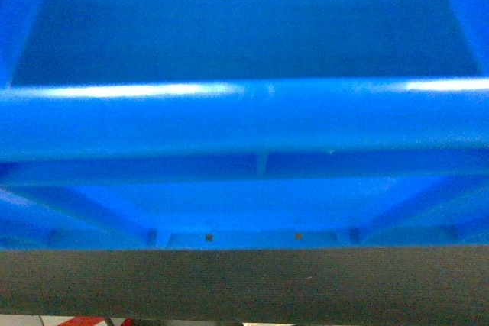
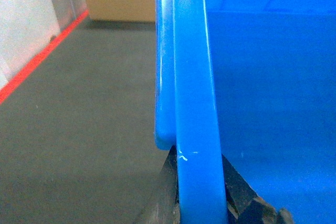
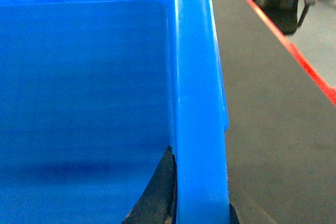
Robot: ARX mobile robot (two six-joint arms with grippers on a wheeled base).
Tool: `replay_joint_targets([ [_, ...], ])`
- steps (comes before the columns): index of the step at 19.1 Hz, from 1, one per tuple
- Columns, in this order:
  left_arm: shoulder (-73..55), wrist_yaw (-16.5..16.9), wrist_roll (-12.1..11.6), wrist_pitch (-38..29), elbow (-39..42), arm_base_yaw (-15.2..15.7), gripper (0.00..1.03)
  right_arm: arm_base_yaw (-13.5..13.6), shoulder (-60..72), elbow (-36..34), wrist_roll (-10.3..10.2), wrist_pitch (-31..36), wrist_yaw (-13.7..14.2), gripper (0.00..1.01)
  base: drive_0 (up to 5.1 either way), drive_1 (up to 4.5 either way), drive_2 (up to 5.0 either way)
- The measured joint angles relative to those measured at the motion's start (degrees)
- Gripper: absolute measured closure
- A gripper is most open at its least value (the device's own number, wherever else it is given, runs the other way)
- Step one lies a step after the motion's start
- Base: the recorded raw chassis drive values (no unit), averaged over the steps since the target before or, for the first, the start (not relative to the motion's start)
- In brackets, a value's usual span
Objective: Place box next to blue box on left shelf
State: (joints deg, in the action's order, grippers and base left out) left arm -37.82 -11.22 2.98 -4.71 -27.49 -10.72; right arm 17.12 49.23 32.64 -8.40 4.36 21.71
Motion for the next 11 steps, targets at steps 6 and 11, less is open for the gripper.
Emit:
replay_joint_targets([
  [6,1.3,0.3,-0.9,-0.3,-0.1,-0.2,0.96,2.0,-2.4,-1.1,3.4,1.9,3.4,0.92,0.0,0.0,0.0],
  [11,1.4,0.3,-0.9,-1.1,0.2,-0.2,0.96,2.0,-2.6,-1.5,3.3,2.7,3.3,0.92,-1.6,-1.57,-1.6],
])
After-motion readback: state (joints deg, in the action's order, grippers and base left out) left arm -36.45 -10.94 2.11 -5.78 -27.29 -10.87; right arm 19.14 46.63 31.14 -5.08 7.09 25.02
